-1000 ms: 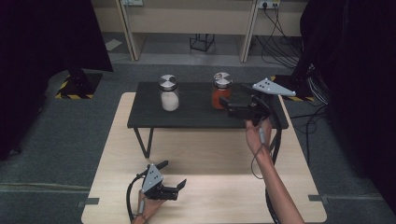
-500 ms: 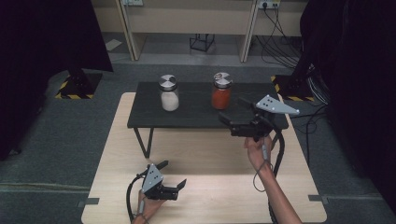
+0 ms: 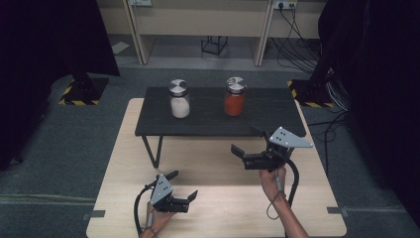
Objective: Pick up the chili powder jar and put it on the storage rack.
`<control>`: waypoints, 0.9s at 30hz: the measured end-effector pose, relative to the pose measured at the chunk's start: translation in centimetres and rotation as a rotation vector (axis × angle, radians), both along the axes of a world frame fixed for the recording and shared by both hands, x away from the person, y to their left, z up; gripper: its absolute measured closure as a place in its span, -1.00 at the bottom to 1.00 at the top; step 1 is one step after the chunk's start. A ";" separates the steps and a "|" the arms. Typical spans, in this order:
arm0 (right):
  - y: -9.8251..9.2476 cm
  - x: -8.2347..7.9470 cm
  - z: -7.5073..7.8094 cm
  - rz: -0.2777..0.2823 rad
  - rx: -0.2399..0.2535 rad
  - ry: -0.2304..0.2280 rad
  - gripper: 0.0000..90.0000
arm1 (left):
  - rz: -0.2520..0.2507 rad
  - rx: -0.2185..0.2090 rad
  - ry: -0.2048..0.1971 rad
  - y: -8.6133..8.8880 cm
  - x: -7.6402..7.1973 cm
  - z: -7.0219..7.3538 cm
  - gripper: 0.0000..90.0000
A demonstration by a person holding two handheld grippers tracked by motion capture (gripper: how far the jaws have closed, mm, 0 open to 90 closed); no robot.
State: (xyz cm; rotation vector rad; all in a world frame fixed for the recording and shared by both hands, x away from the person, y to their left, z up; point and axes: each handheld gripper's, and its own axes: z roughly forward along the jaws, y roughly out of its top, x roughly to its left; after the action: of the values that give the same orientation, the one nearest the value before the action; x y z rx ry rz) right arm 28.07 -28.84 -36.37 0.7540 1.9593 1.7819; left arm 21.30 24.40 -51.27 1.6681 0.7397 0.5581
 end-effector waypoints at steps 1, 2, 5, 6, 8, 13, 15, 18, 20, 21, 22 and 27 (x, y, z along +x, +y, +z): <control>0.0 -0.1 -0.5 -0.001 0.002 0.001 -0.94 | 0.000 -0.001 0.001 0.0 0.0 0.0 -0.97; 0.0 -0.3 -1.1 0.000 0.006 -0.001 -0.94 | 0.000 -0.002 0.001 0.0 0.0 0.0 -0.97; 0.1 -0.7 -2.7 0.000 0.002 0.000 -0.94 | -0.001 -0.004 0.001 0.1 0.0 0.0 -0.97; 0.2 -0.9 -3.2 0.000 -0.004 0.002 -0.94 | -0.001 -0.004 0.001 0.1 0.0 0.0 -0.97; 0.3 -1.2 -4.2 0.002 -0.022 0.008 -0.94 | -0.002 -0.006 0.003 0.1 0.1 0.0 -0.97; 0.8 -1.7 -6.3 0.009 -0.069 0.015 -0.94 | -0.003 -0.006 0.009 0.1 0.1 0.0 -0.98; 0.9 -1.8 -6.9 0.008 -0.076 0.012 -0.94 | -0.002 -0.008 0.009 0.1 0.1 0.0 -0.98; 0.9 -1.8 -7.8 0.007 -0.072 0.023 -0.94 | -0.002 -0.010 0.010 0.1 0.1 0.0 -0.98; 0.8 -1.8 -8.4 0.004 -0.068 0.027 -0.94 | -0.002 -0.008 0.010 0.1 0.1 0.0 -0.98; 0.7 -1.9 -8.7 -0.001 -0.066 0.025 -0.94 | -0.002 -0.007 0.010 0.1 0.1 0.0 -0.98; 0.6 -1.9 -9.1 -0.004 -0.061 0.027 -0.94 | -0.002 -0.007 0.010 0.1 0.2 0.0 -0.98; -0.1 -2.0 -10.1 -0.018 -0.059 0.038 -0.93 | 0.002 -0.008 0.013 0.0 0.2 0.0 -0.98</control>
State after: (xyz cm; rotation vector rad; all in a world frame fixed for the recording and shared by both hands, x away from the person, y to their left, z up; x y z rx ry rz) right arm 26.10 -28.96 -46.48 0.7893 2.0142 1.7032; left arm 21.46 24.43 -51.27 1.6653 0.7516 0.5458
